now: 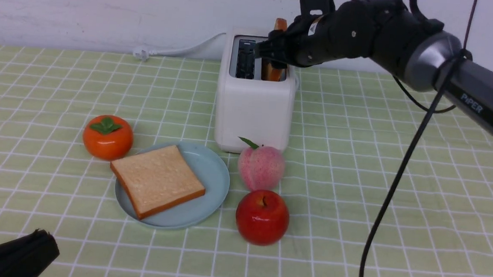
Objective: Take toasted bread from bread machine on green coffee tablecloth place on plate.
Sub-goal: 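Grasp the toast slice in the toaster and pull it up out of the slot with the right gripper, then place the held slice of bread on top of the slice on the plate with the right gripper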
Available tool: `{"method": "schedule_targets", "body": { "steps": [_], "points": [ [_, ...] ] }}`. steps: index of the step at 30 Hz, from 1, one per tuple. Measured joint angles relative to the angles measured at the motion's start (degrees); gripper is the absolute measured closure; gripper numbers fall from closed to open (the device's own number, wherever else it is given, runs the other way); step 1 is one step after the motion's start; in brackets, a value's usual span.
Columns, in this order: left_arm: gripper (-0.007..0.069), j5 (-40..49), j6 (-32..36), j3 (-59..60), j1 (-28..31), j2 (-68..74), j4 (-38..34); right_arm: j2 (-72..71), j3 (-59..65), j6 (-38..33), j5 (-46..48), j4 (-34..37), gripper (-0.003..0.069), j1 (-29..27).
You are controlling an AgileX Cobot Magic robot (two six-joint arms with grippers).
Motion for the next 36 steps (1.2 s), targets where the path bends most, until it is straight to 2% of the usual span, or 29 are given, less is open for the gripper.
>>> {"method": "schedule_targets", "body": {
  "steps": [7, 12, 17, 24, 26, 27, 31, 36],
  "points": [
    [0.0627, -0.05, 0.00, 0.00, 0.00, 0.00, 0.00, 0.12, -0.05, 0.19, -0.62, 0.06, 0.0536, 0.19],
    [0.0624, -0.07, 0.00, 0.00, 0.00, 0.00, 0.00, -2.23, 0.07, 0.19, -0.54, 0.01, 0.0540, 0.21],
    [0.0621, -0.78, 0.11, 0.15, 0.00, 0.00, 0.07, -9.90, 0.01, -0.18, 4.04, 2.34, 0.0540, 0.21],
    [0.0617, -6.82, 0.59, 3.66, 0.00, 0.00, 0.12, -21.96, 0.78, -10.61, 20.30, 12.31, 0.0540, 3.27],
    [0.0614, -8.06, 0.64, 4.30, 0.00, 0.00, -0.15, -23.63, 4.19, -15.11, 24.74, 20.51, 0.0540, 7.52],
    [0.0613, -8.03, 0.64, 4.55, 0.00, 0.00, -0.55, -23.68, 5.20, -16.15, 25.91, 22.21, 0.0540, 8.43],
    [0.0610, -8.03, 0.64, 7.12, 0.00, 0.00, -3.08, -22.62, 13.25, -20.08, 25.69, 30.30, 0.0540, 13.86],
    [0.0609, -7.75, 0.64, 9.02, 0.00, 0.00, -3.84, -18.40, 17.98, -23.71, 18.51, 35.49, 0.0540, 15.73]
  ]
}}
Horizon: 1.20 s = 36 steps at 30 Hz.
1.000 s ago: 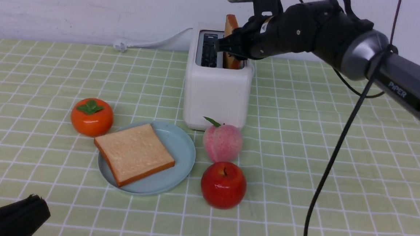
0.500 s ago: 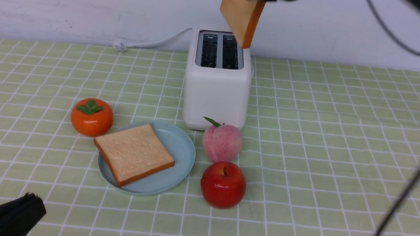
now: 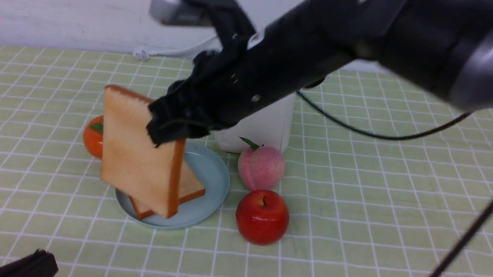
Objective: Take toasted bread from bread machine on green coffee tablecloth place on plate.
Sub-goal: 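Place the held slice of bread on top of the slice on the plate with the right gripper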
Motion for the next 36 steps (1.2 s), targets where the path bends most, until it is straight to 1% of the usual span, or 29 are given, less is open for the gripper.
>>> {"method": "schedule_targets", "body": {
  "steps": [3, 4, 9, 13, 16, 18, 20, 22, 23, 24, 25, 26, 27, 28, 29, 30, 31, 32, 34, 36],
  "points": [
    [0.0607, 0.24, 0.00, 0.06, 0.00, 0.00, -0.05, 3.38, 0.29, -0.43, -3.77, 3.89, 0.0540, -0.41],
    [0.0607, 0.46, 0.06, 0.06, 0.00, 0.00, -0.05, 5.42, 0.29, -1.25, -5.67, 6.52, 0.0540, -0.80],
    [0.0606, 0.51, 0.24, 0.06, 0.00, 0.00, -0.05, 11.40, 0.29, -5.22, -9.95, 12.97, 0.0540, -2.68],
    [0.0603, 0.34, 0.31, 0.06, 0.00, 0.00, -0.05, 14.24, 0.29, -5.43, -10.35, 14.96, 0.0540, -4.31],
    [0.0603, 0.29, 0.31, 0.06, 0.00, 0.00, -0.05, 15.37, 0.29, -3.71, -10.35, 15.14, 0.0540, -5.33],
    [0.0603, 0.29, 0.31, 0.06, 0.00, 0.00, -0.08, 15.52, 0.35, -2.10, -10.30, 14.47, 0.0515, -5.72],
    [0.0603, 0.29, 0.31, 0.08, 0.00, 0.00, -0.08, 15.52, 0.35, -0.37, -10.30, 12.37, 0.0452, -5.91],
    [0.0601, 0.29, 0.31, 0.12, 0.00, 0.00, -0.08, 15.52, 0.35, 0.59, -9.16, 9.49, 0.0354, -6.29],
    [0.0601, 0.29, 0.31, 0.12, 0.00, 0.00, -0.08, 15.52, 0.29, 0.55, -8.99, 9.18, 0.0344, -6.29],
    [0.0599, 0.29, 0.31, 0.12, 0.00, 0.00, -0.08, 15.52, -0.02, 1.00, -7.07, 6.76, 0.0254, -6.72],
    [0.0598, 0.29, 0.31, 0.12, 0.00, 0.00, -0.08, 15.52, -0.36, 1.13, -6.39, 5.80, 0.0228, -6.99],
    [0.0596, 0.29, 0.31, 0.12, 0.00, 0.00, -0.08, 15.52, -0.88, 1.49, -5.03, 4.33, 0.0186, -7.45],
    [0.0596, 0.29, 0.31, 0.12, 0.00, 0.00, -0.08, 15.45, -0.99, 1.69, -4.79, 4.13, 0.0181, -7.53],
    [0.0595, 0.29, 0.31, 0.12, 0.00, 0.00, -0.08, 15.13, -1.71, 2.97, -3.17, 2.17, 0.0151, -8.20],
    [0.0595, 0.29, 0.31, 0.12, 0.00, 0.00, -0.08, 14.58, -2.17, 4.31, -2.03, 0.25, 0.0144, -8.69],
    [0.0595, 0.29, 0.31, 0.12, 0.00, 0.00, -0.08, 14.48, -2.17, 4.54, -1.86, -0.09, 0.0144, -8.69],
    [0.0595, 0.24, 0.31, 0.12, 0.00, 0.00, -0.08, 13.49, -2.90, 6.17, -0.69, -2.79, 0.0148, -9.23],
    [0.0595, 0.13, 0.31, 0.12, 0.00, 0.00, -0.08, 13.18, -3.10, 6.59, -0.32, -3.62, 0.0152, -9.35],
    [0.0595, -0.19, 0.31, 0.12, 0.00, 0.00, -0.08, 10.55, -4.43, 8.96, 2.35, -8.94, 0.0195, -9.87],
    [0.0594, -0.38, 0.31, 0.12, 0.00, 0.00, -0.08, 7.22, -5.14, 10.34, 5.50, -13.39, 0.0261, -10.10]
  ]
}}
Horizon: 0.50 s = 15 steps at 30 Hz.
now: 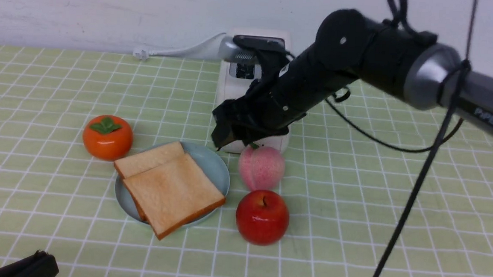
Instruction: Take toasted bread from bread machine on green coffee tablecloth place on plate.
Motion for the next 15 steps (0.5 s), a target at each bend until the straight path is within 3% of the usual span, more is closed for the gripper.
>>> {"method": "schedule_targets", "body": {
  "steps": [5, 6, 7, 8, 11, 15],
  "points": [
    [0.0589, -0.58, 0.00, 0.00, 0.00, 0.00, 0.00, -8.25, -0.37, 1.25, 8.22, -7.12, 0.0457, -0.07],
    [0.0588, -0.83, 0.00, 0.00, 0.00, 0.00, -0.04, -10.34, -0.42, 1.76, 10.44, -8.63, 0.0529, -0.07],
    [0.0587, -0.83, 0.00, 0.00, 0.00, 0.00, -0.04, -11.00, -0.42, 1.85, 11.06, -9.09, 0.0539, -0.07],
    [0.0586, -0.88, 0.00, 0.00, 0.00, 0.00, -0.04, -13.60, -0.25, 2.98, 13.17, -10.51, 0.0624, -0.07],
    [0.0585, -1.03, 0.00, 0.00, 0.00, 0.00, -0.04, -18.42, 2.46, 5.09, 15.75, -12.47, 0.0674, -0.11],
    [0.0585, -1.66, 0.00, 0.00, 0.00, 0.00, -0.06, -25.13, 9.72, 7.98, 16.72, -13.63, 0.0672, -0.18]
  ]
}}
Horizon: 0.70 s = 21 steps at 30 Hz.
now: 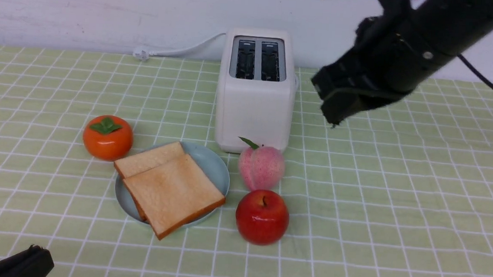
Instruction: Take toasted bread from bread machine on green coffee tablecloth place on plate.
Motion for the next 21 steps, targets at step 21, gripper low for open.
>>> {"method": "schedule_targets", "body": {
  "steps": [21],
  "points": [
    [0.0557, -0.24, 0.00, 0.00, 0.00, 0.00, -0.43, -34.18, 39.02, 3.86, -2.12, 1.48, 0.0655, 0.17]
  ]
}}
